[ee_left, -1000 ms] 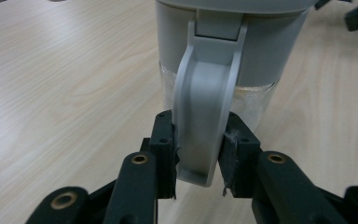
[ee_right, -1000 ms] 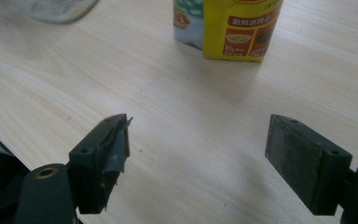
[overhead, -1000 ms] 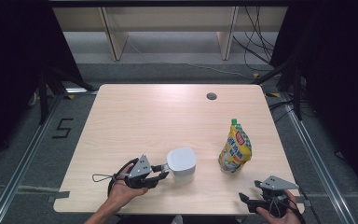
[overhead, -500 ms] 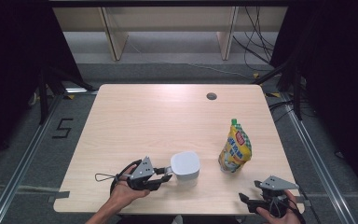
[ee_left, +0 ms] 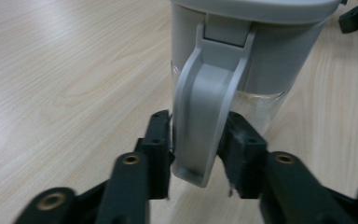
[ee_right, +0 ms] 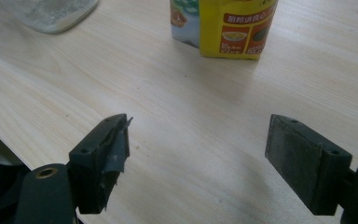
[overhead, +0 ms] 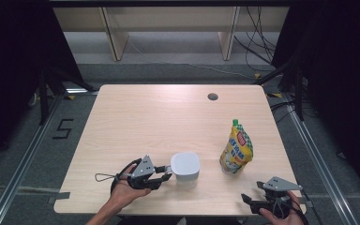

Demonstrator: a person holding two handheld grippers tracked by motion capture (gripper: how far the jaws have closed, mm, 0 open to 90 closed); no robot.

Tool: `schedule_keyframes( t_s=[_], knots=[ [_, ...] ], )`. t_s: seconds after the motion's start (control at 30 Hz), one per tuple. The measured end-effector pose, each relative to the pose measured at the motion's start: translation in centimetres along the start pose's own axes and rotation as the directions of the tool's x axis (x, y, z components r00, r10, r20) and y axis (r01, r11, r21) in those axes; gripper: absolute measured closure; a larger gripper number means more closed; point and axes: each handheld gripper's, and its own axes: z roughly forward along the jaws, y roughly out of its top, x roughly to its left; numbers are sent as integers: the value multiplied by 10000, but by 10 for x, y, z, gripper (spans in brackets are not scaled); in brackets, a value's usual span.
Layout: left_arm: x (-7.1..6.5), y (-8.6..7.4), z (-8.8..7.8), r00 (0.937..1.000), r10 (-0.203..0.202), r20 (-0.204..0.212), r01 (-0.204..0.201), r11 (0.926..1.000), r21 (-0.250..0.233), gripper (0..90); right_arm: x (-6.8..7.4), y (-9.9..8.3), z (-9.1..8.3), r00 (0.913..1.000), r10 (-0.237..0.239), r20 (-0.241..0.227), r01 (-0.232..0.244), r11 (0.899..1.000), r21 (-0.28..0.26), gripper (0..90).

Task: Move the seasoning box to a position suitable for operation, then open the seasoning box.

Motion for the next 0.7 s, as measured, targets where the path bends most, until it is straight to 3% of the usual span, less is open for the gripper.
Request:
schedule_keyframes(
  t_s=[0.03, 0.07, 0.1, 0.13, 0.2, 0.23, 0.27, 0.3, 0.33, 0.37, 0.4, 0.47, 0.53, 0.57, 0.6, 0.63, 0.7],
  knots=[
    [0, 0, -2, 10000, -53, -13, 53, 10000, 20, 622, 0, 0, 0, 10000, 0, 0, 0, 10000, 0, 227],
    [-1, 1, -5, 9994, -189, 290, 188, 9998, 40, 540, -2, 0, 0, 9998, -180, -7, 180, 9998, 9, 227],
    [-1, 1, -5, 9994, -189, 290, 188, 9998, 40, 511, -2, 0, 0, 9998, -180, -7, 180, 9998, 9, 227],
    [-2, 2, -8, 9997, -8, 251, 6, 10000, 72, 483, 0, 1, 0, 10000, 7, 9, -7, 10000, 50, 226],
    [-4, 3, -14, 9996, 227, 187, -230, 9996, 136, 444, 0, 1, 1, 9999, -66, -91, 67, 9999, 120, 227],
    [-5, 5, -16, 9999, 73, 148, -75, 9999, 121, 372, -2, 1, 2, 9994, -340, -105, 340, 9994, -46, 227],
    [-6, 8, -21, 9999, -163, 40, 164, 9998, -114, 356, 0, 1, 2, 9998, -198, -34, 197, 9998, -43, 227],
    [-6, 8, -21, 9999, -163, 40, 164, 9998, -114, 344, 2, 0, 1, 9998, 107, -168, -105, 9999, 125, 227],
    [-5, 10, -24, 9997, -263, -2, 263, 9995, -190, 344, 2, 0, 1, 9998, 107, -168, -105, 9999, 125, 227],
    [-5, 11, -26, 9992, -406, 54, 407, 9988, -275, 339, 1, 0, 2, 9999, -101, -89, 101, 9999, -14, 227],
    [-4, 13, -29, 9992, -396, 36, 397, 9988, -285, 327, 1, 0, 2, 10000, 52, -42, -52, 10000, 35, 226],
    [-4, 15, -32, 9979, -652, 46, 653, 9971, -387, 322, 0, 0, 2, 10000, -93, -30, 93, 10000, 13, 226],
    [-4, 19, -36, 9981, -612, 42, 614, 9970, -462, 319, 0, 0, 2, 9999, -98, -35, 98, 10000, 17, 226],
    [-5, 21, -38, 9965, -838, 27, 839, 9951, -517, 319, 0, 0, 2, 9999, -106, -38, 106, 9999, 25, 226],
    [-5, 23, -41, 9970, -757, -134, 749, 9958, -521, 321, 1, 0, 2, 10000, -28, -54, 28, 10000, 44, 226],
    [-6, 25, -42, 9935, -1113, -240, 1095, 9919, -644, 328, 1, 0, 2, 9999, -121, -78, 121, 9999, 44, 226],
    [-6, 29, -46, 9944, -1030, -216, 1012, 9922, -734, 340, -1, 1, 3, 9997, -222, -108, 222, 9997, 33, 225]
  ],
)
